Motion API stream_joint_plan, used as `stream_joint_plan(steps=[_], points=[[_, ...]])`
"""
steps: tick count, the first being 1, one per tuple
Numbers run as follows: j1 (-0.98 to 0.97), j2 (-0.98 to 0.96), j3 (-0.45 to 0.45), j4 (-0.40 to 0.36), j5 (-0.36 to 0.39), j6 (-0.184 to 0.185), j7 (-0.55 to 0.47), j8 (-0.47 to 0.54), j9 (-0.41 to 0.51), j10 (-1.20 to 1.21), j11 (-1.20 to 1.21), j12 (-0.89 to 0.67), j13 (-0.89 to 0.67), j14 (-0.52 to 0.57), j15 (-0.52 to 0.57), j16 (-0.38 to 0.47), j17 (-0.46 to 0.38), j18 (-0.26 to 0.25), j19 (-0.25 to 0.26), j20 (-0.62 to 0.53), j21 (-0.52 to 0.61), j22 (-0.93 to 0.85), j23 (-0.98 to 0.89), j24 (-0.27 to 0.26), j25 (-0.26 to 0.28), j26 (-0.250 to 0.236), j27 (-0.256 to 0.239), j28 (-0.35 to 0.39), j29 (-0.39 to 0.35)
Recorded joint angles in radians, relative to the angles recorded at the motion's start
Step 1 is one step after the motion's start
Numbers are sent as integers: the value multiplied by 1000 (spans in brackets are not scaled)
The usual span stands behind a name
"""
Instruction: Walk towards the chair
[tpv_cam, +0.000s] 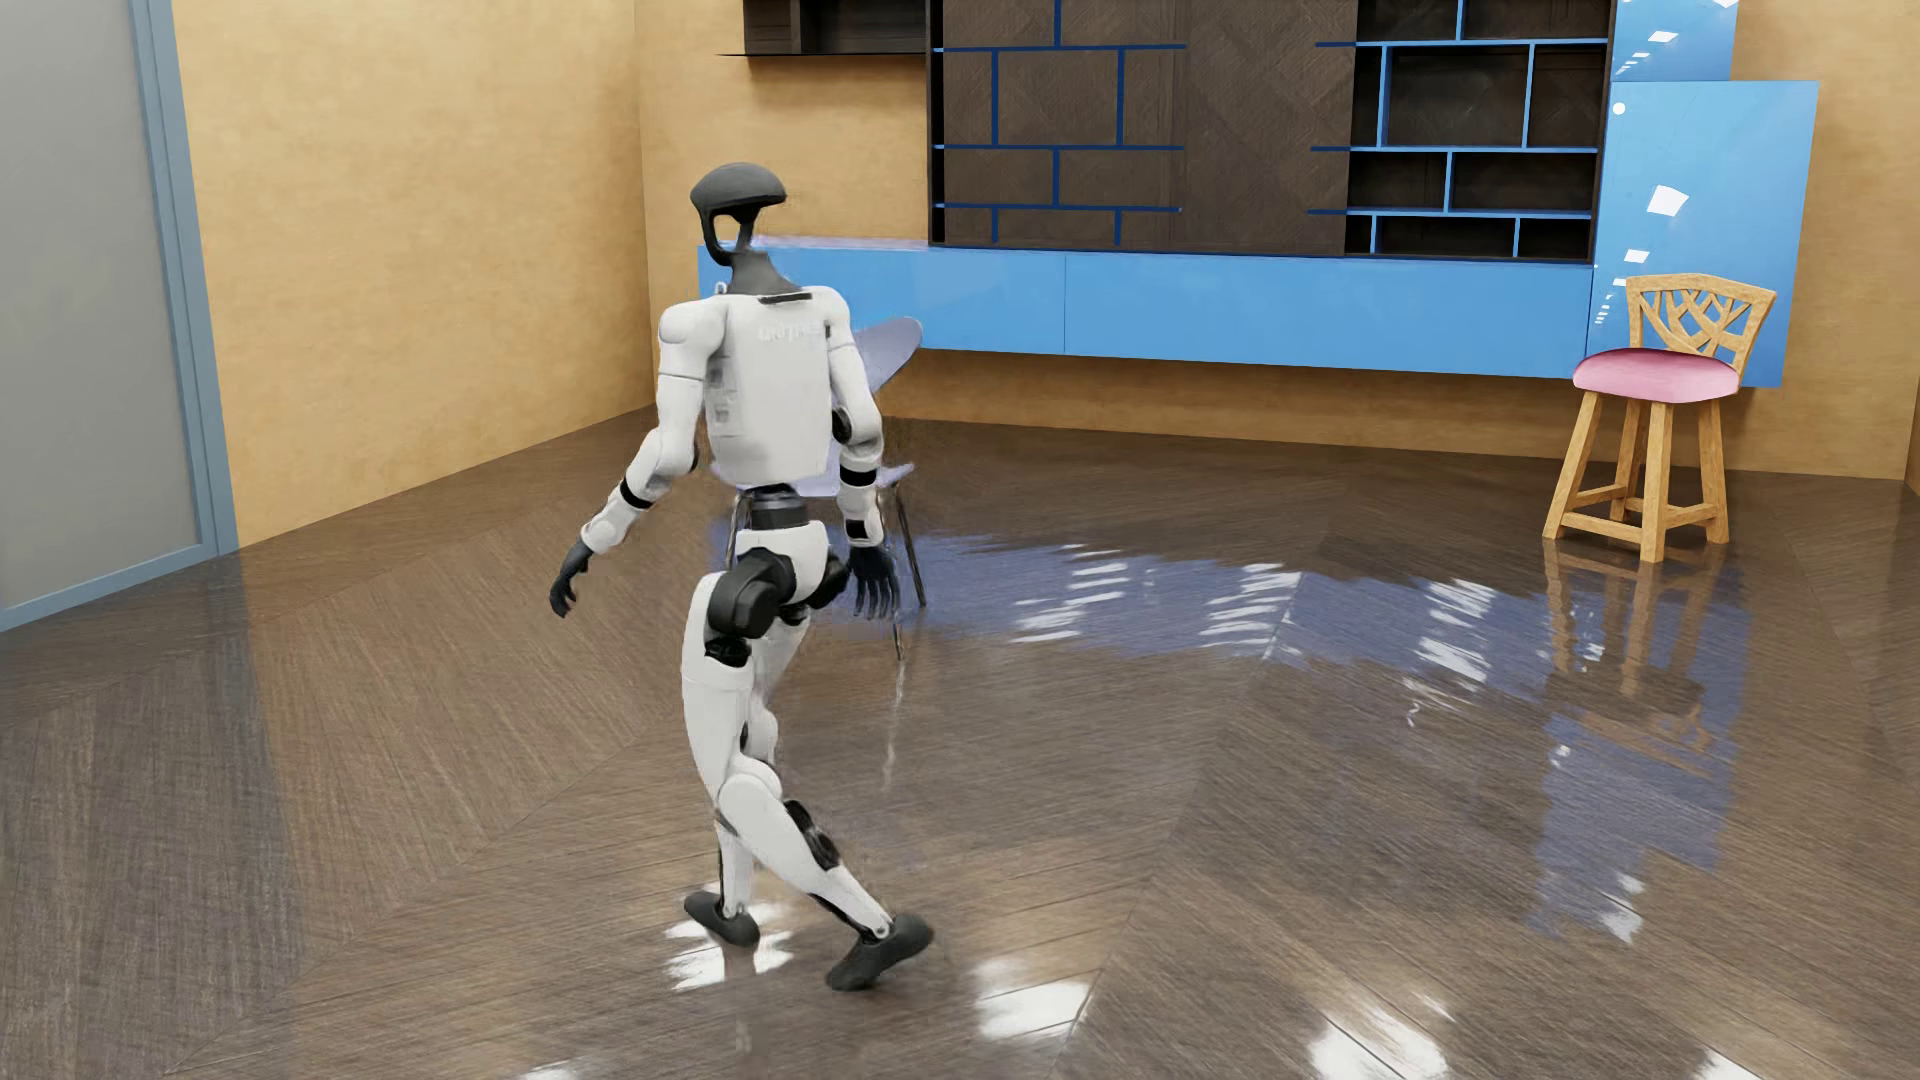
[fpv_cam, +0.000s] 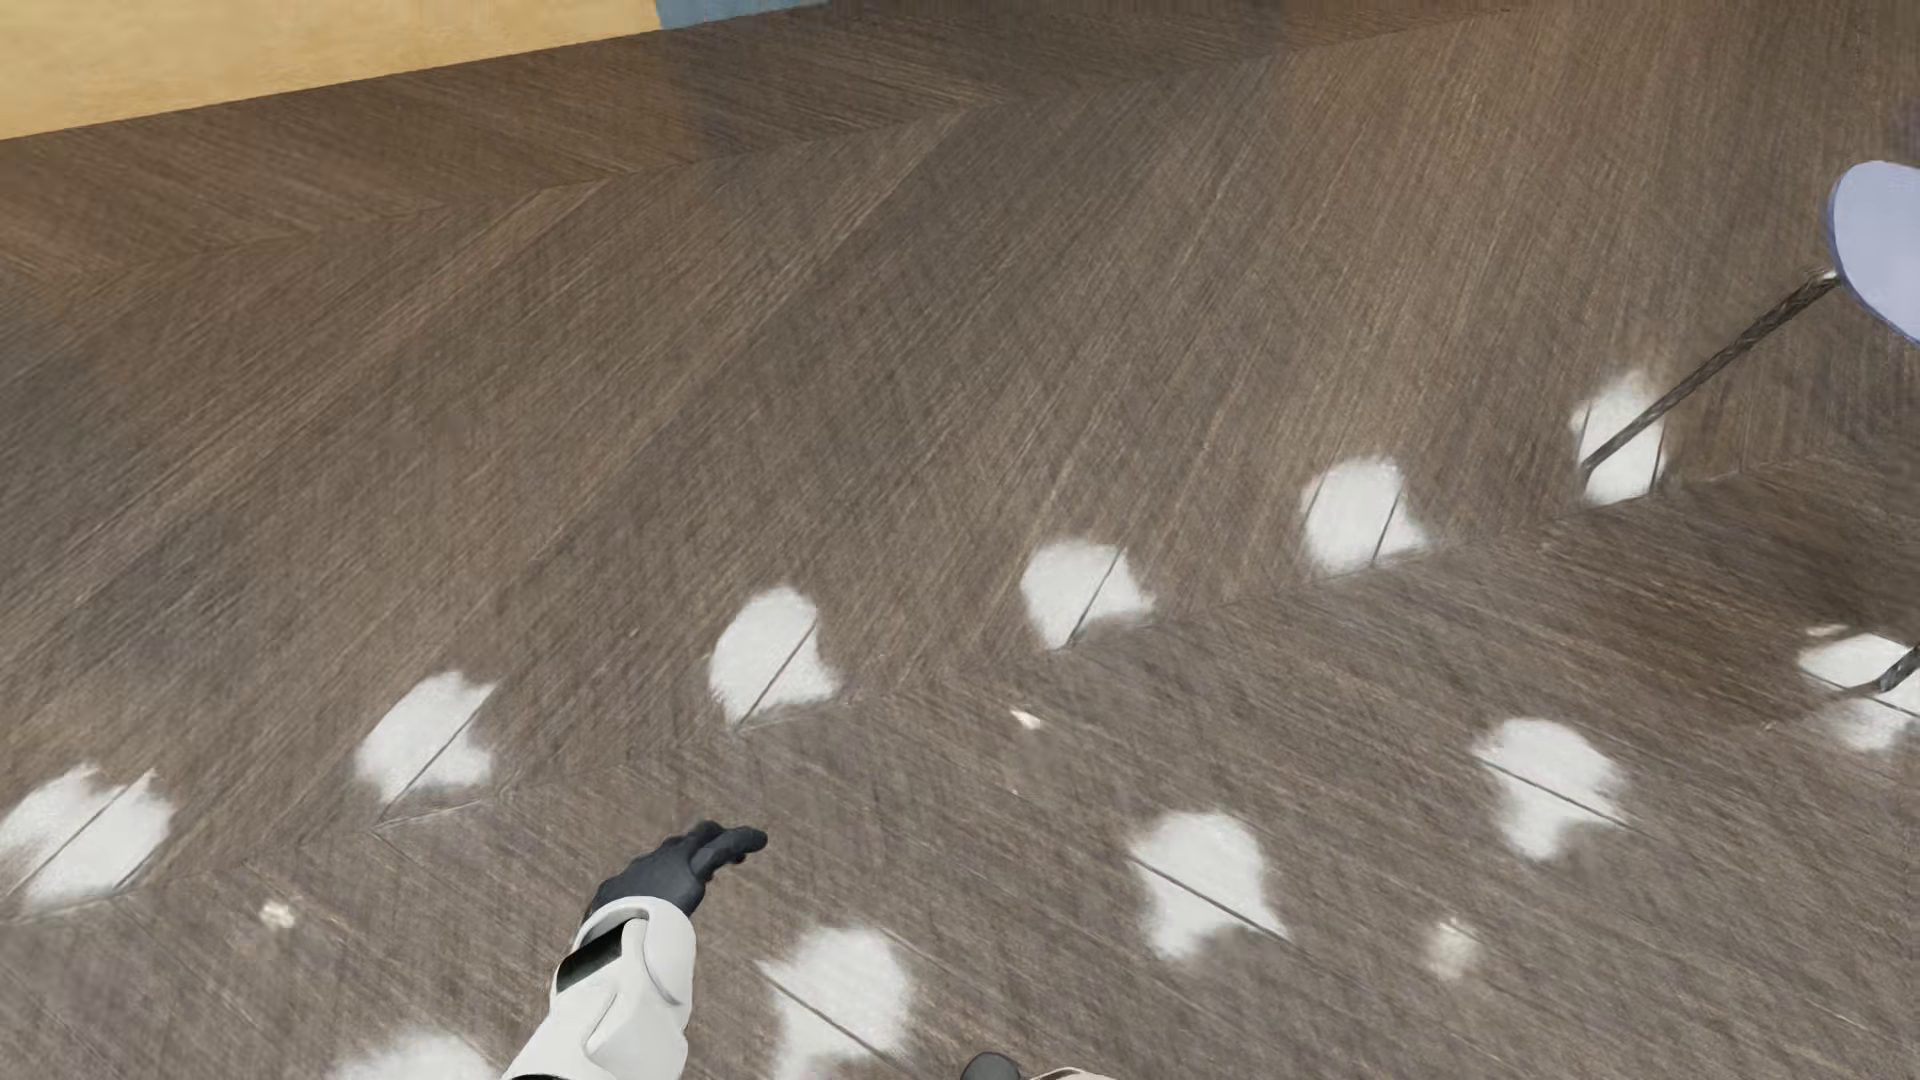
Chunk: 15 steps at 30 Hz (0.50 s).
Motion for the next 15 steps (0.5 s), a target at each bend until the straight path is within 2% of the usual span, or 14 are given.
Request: stream_joint_plan(steps=[1, 2, 3, 4, 5, 6, 8, 10, 11, 12, 13, 14, 15], points=[[-57, 36, -2, 31, 12, 5, -16, 20, 3, 156, 0, 6, -11, 119, -20, 0, 3, -52, 5, -36, 3, 63, 0, 8, -8, 16, -2, -36, 0], [-119, 70, 1, 69, 26, 9, -26, 48, 4, 303, -6, 16, -28, 173, -34, 9, -5, -87, 19, -77, 21, 116, -5, 24, -25, 20, -15, -88, 12], [-181, 100, 9, 122, 46, 15, -24, 85, 5, 423, -12, 38, -53, 159, -45, 21, -21, -64, 36, -104, 46, 152, -13, 33, -43, 18, -34, -129, 27], [-241, 128, 21, 179, 67, 22, -22, 135, 7, 509, -18, 76, -84, 143, -54, 28, -37, -25, 54, -101, 64, 169, -26, 25, -55, 18, -50, -138, 36], [-298, 154, 35, 229, 88, 29, -29, 194, 8, 552, -23, 127, -117, 134, -62, 25, -48, 9, 74, -74, 73, 176, -45, 4, -60, 21, -61, -114, 29], [-357, 177, 50, 260, 106, 35, -57, 256, 9, 550, -26, 183, -149, 129, -70, 18, -55, 2, 95, -39, 81, 179, -68, -24, -59, 24, -73, -77, 7], [-452, 213, 79, 292, 131, 47, -138, 385, 9, 423, -24, 282, -204, 122, -89, -6, -70, -3, 142, 7, 112, 194, -104, -75, -57, 33, -133, -39, -43], [-476, 232, 106, 325, 146, 60, -189, 516, 7, 144, -1, 352, -252, 109, -119, -23, -95, 30, 191, 10, 193, 215, -136, -89, -59, 40, -185, -76, -54], [-466, 241, 119, 310, 150, 66, -249, 582, 6, -34, 7, 376, -273, 120, -133, -30, -108, 63, 218, 2, 240, 218, -152, -84, -59, 38, -204, -98, -46], [-446, 251, 130, 269, 149, 71, -362, 649, 5, -206, 11, 397, -290, 145, -147, -38, -119, 49, 247, -1, 285, 214, -168, -79, -57, 34, -218, -112, -37], [-415, 260, 138, 228, 144, 76, -488, 715, 4, -340, 16, 413, -302, 187, -166, -50, -128, 10, 276, 4, 323, 205, -185, -79, -53, 32, -229, -114, -28], [-386, 264, 142, 206, 128, 81, -551, 780, 5, -379, 25, 421, -308, 216, -188, -69, -139, -70, 306, 13, 354, 196, -205, -85, -47, 31, -238, -111, -21], [-365, 252, 141, 214, 112, 85, -504, 838, 8, -339, 60, 419, -310, 108, -219, -83, -147, -100, 336, 20, 373, 187, -228, -88, -41, 32, -245, -103, -23]])
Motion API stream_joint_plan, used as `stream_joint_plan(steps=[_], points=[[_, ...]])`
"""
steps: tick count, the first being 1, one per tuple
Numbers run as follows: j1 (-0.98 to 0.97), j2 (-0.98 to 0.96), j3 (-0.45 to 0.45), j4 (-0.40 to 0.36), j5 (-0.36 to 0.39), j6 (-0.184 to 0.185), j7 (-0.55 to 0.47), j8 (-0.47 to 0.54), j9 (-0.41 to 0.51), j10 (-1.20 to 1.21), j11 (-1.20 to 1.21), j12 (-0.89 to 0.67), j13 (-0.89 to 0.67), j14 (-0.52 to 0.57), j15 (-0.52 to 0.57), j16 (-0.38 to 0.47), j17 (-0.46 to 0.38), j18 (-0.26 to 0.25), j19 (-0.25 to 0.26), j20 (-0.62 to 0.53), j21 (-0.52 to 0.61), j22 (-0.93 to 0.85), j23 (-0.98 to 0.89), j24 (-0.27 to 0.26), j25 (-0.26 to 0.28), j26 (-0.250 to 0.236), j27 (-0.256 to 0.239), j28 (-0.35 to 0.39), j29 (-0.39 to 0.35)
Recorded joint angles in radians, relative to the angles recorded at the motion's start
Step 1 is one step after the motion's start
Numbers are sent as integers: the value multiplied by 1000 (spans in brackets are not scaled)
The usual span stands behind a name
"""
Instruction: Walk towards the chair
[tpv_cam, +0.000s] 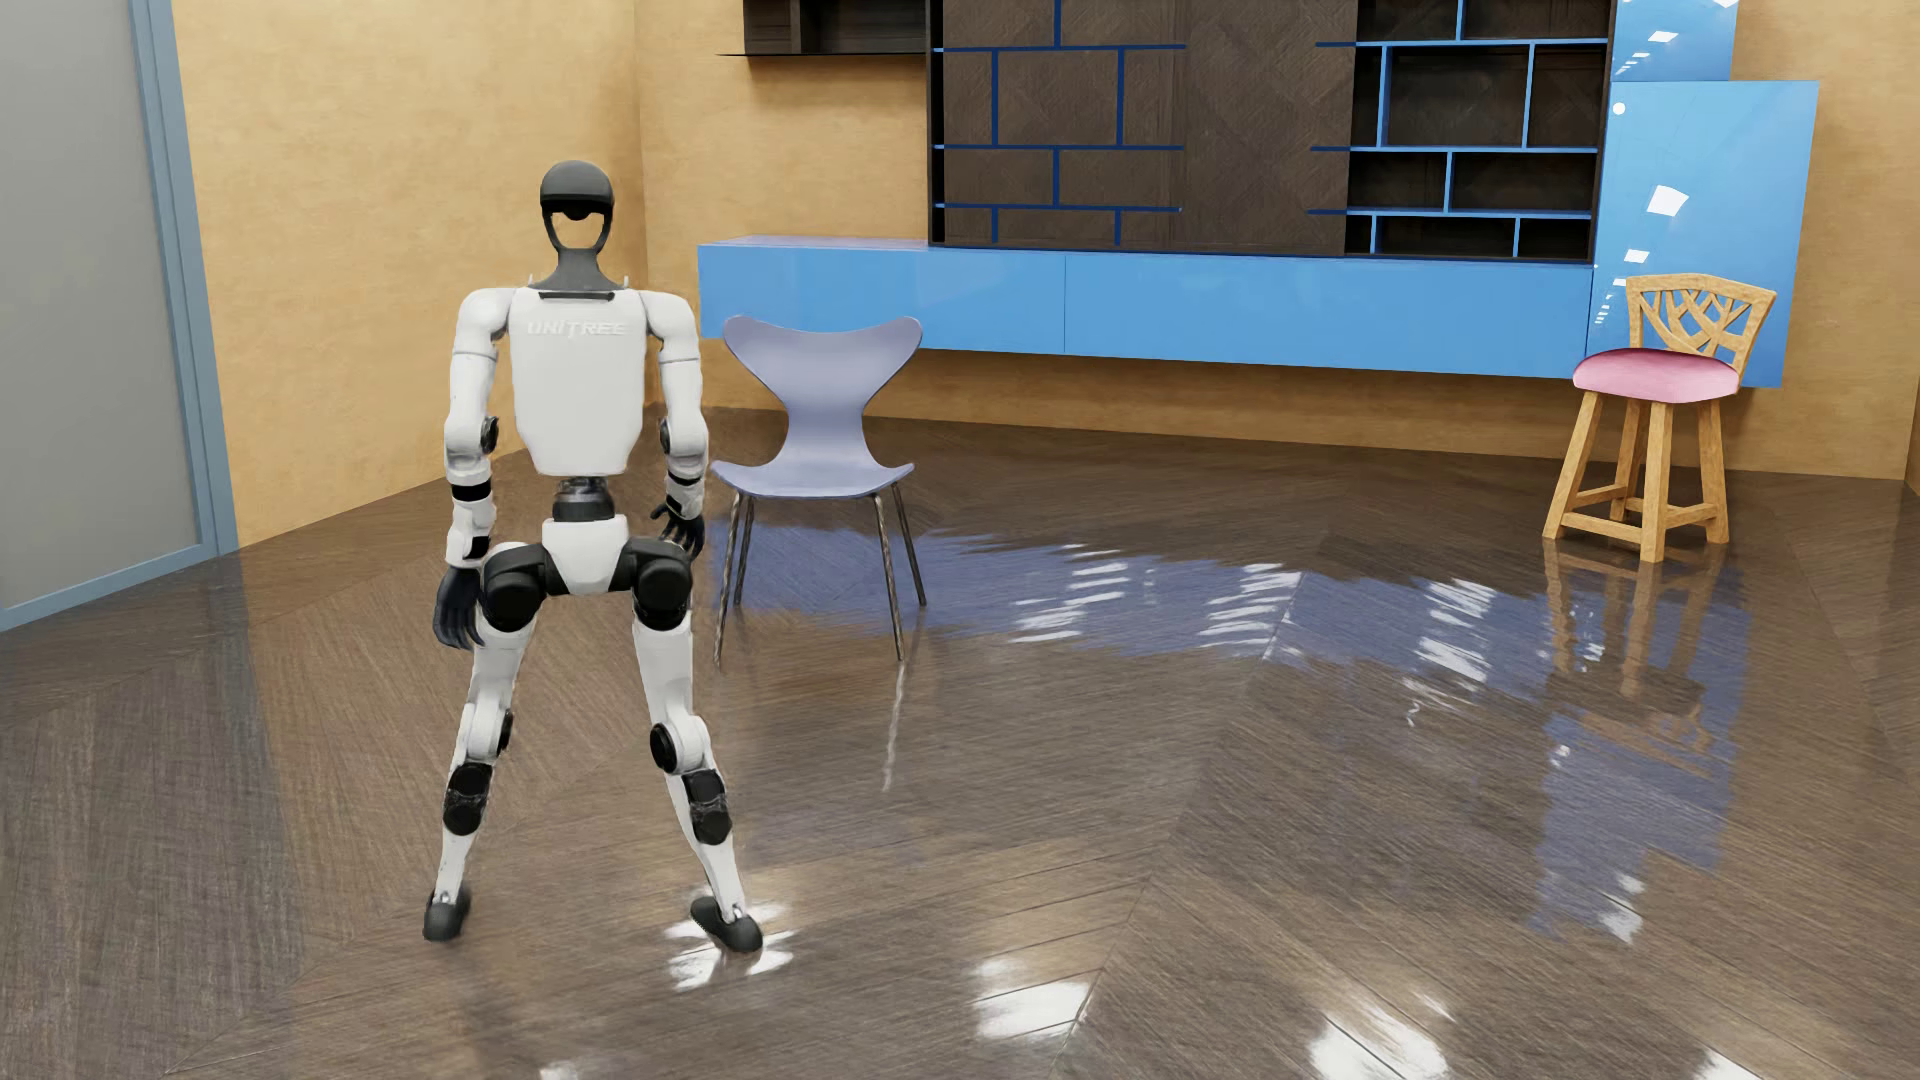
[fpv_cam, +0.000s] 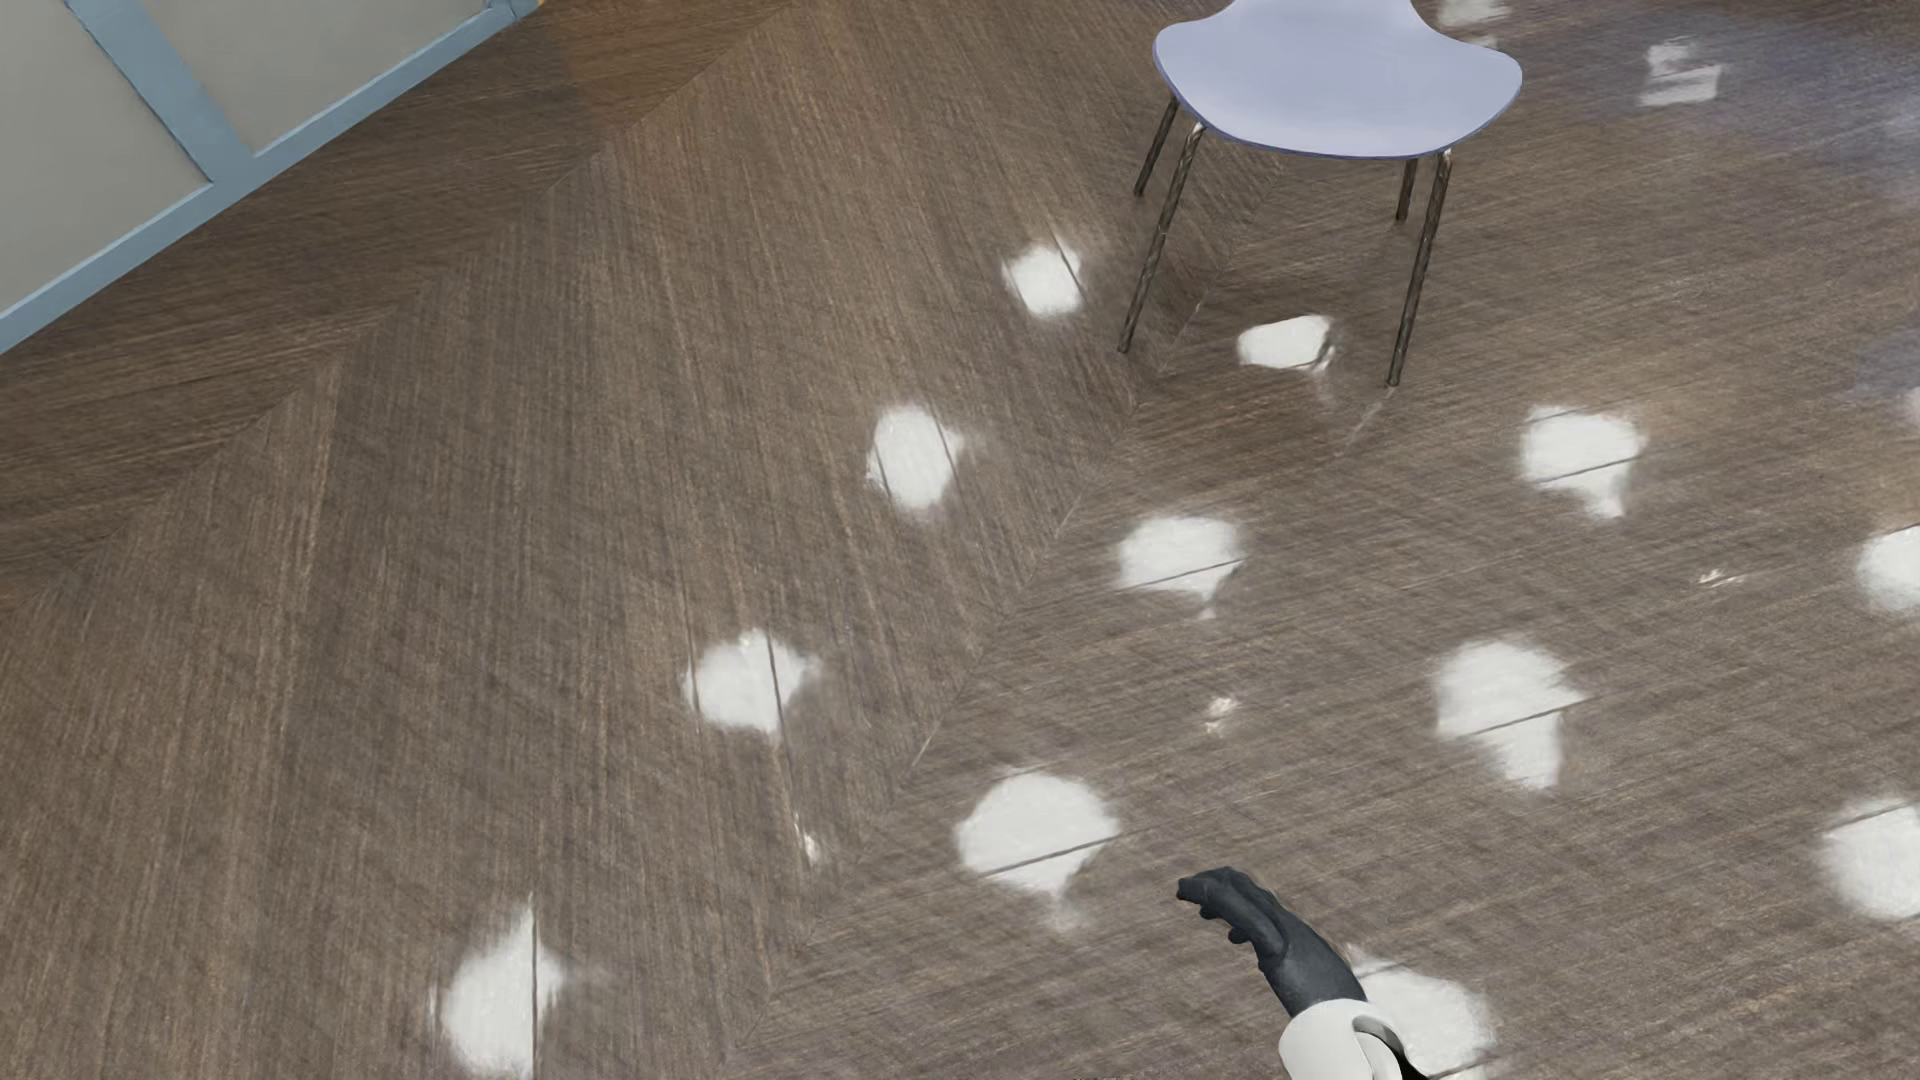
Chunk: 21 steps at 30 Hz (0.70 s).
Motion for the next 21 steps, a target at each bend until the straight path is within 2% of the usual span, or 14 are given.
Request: stream_joint_plan(steps=[2, 3, 5, 6, 9, 10, 11, 12, 13, 15, 17, 18, 19, 21], points=[[15, -55, -2, -13, -73, -10, 153, 42, 9, 86, 81, -51, 22, -108, -14, -7, 7, 32, 41, -41, -18, -7, -49, 52, 25, 6, 0, 31, -55], [25, -89, -4, -30, -138, -22, 220, -29, 11, 95, 106, -91, 47, -121, 23, 11, 31, 58, 32, -86, -41, -6, -61, 105, 44, 17, 4, 51, -104], [70, -124, -8, -67, -312, -44, 340, -366, 6, 53, 104, -149, 95, -122, 105, 60, 48, 105, -104, -154, -27, -31, -46, 193, 55, 25, 6, 79, -137], [102, -124, -10, -82, -358, -51, 400, -498, 2, 21, 114, -149, 103, -121, 97, 80, 26, 125, -108, -145, 13, -78, -29, 193, 35, 12, 2, 92, -86], [180, -139, -6, -102, -280, -63, 586, -576, -6, -22, 215, -36, 77, -144, 62, 89, -38, 169, 72, 17, 92, -308, 0, 53, -58, -80, -1, 159, 96], [197, -121, 0, -100, -243, -67, 645, -615, -9, -23, 203, 10, 71, -154, 67, 82, -31, 183, 45, 65, 89, -381, -8, 13, -80, -104, 8, 180, 94], [205, -79, 8, -96, -245, -72, 701, -715, -13, -14, 141, 43, 72, -163, 58, 71, -16, 195, -39, 98, 75, -436, -22, 5, -87, -117, 15, 196, 64], [207, -24, 17, -87, -256, -77, 747, -834, -16, 5, 40, 62, 78, -169, 33, 58, 3, 203, -90, 122, 61, -474, -39, 25, -74, -122, 16, 205, 28], [198, 16, 19, -68, -238, -80, 774, -869, -17, 45, -62, 69, 82, -170, 23, 43, 17, 204, -110, 145, 57, -500, -53, 60, -48, -123, 12, 208, 4], [112, 37, 21, 29, -184, -79, 774, -802, -6, 258, -154, 65, 73, -101, 50, 3, 11, 180, -108, 188, 86, -531, -60, 132, -9, -140, 3, 207, 0], [-72, 34, 27, 156, -155, -69, 671, -777, 10, 573, -158, 42, 74, 70, 59, -20, -15, 182, -97, 196, 114, -547, -60, 186, -17, -181, -6, 196, 23], [-162, 31, 28, 194, -143, -62, 600, -772, 16, 681, -152, 32, 84, 94, 55, -20, -24, 188, -93, 193, 119, -559, -68, 213, -12, -212, -13, 186, 33], [-221, 31, 27, 220, -132, -53, 554, -767, 19, 718, -153, 18, 101, 65, 55, -31, -27, 174, -89, 188, 116, -566, -83, 241, 1, -238, -16, 186, 40], [-227, 35, 22, 260, -121, -35, 566, -759, 16, 555, -167, 14, 114, -9, 60, -65, -22, 154, -75, 200, 104, -601, -105, 258, 46, -293, 2, 190, 28]])
